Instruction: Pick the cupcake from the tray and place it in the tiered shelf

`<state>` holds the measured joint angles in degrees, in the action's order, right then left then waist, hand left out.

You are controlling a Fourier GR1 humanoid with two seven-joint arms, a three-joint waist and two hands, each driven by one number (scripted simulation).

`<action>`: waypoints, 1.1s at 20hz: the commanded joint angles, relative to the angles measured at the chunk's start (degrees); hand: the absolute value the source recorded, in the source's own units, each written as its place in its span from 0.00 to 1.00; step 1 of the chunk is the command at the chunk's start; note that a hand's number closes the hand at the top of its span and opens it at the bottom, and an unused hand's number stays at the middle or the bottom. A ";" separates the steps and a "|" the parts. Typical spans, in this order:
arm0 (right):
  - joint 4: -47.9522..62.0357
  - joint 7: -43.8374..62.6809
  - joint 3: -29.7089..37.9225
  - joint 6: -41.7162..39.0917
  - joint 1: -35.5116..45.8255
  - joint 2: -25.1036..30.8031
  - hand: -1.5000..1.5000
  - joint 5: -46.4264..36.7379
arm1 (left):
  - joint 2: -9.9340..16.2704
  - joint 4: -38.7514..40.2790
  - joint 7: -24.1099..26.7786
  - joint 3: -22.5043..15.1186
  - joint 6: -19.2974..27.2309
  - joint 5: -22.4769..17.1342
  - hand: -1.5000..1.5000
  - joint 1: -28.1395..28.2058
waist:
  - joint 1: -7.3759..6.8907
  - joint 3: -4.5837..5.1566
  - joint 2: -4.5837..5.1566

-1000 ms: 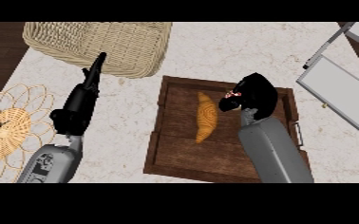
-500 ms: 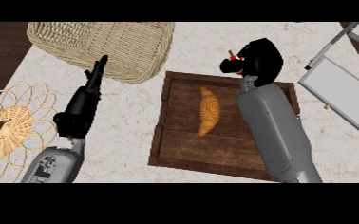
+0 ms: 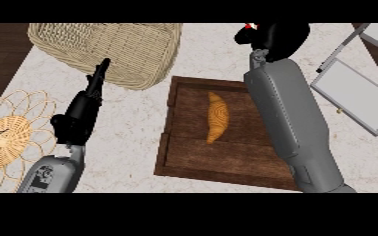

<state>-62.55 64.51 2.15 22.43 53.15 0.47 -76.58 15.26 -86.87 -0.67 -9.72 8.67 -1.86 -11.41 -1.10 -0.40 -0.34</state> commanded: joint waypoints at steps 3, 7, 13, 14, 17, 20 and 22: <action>1.49 10.81 5.33 -2.88 7.32 4.37 1.00 -8.87 | -1.31 1.84 -0.99 -1.77 -0.49 0.79 0.50 1.94 | 0.92 0.46 0.42; -0.96 14.31 4.62 -5.39 9.27 2.01 1.00 -16.78 | -1.99 4.65 -0.43 -0.75 -0.71 0.41 0.50 0.76 | 1.66 0.50 0.30; -0.32 11.59 9.79 -10.03 12.06 6.49 1.00 -21.44 | -3.29 5.49 1.65 -0.89 -0.09 1.32 0.50 1.63 | 1.60 0.48 0.47; -0.22 11.79 10.11 -13.19 14.69 6.61 1.00 -22.43 | -2.48 1.02 -2.30 -2.42 -1.23 1.28 0.50 2.29 | 1.01 0.44 0.17; -0.80 9.72 12.39 -10.62 14.06 7.91 1.00 -22.96 | -2.24 2.81 0.23 -0.75 -1.24 1.28 0.50 2.38 | 0.98 0.43 0.37; -0.28 9.10 14.03 -12.32 15.16 9.44 1.00 -25.27 | -1.77 2.52 -2.29 -0.57 -1.98 1.19 0.50 0.89 | 1.00 0.43 0.43; 0.78 7.78 15.59 -12.23 17.20 10.98 1.00 -25.67 | -3.03 3.62 -0.54 -0.95 -1.43 1.69 0.50 1.39 | 0.83 0.44 0.55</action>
<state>-63.45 65.83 15.62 12.04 67.28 9.21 -100.54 14.34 -86.72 0.29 -8.50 8.21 -0.20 -10.55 -0.25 -0.49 -0.45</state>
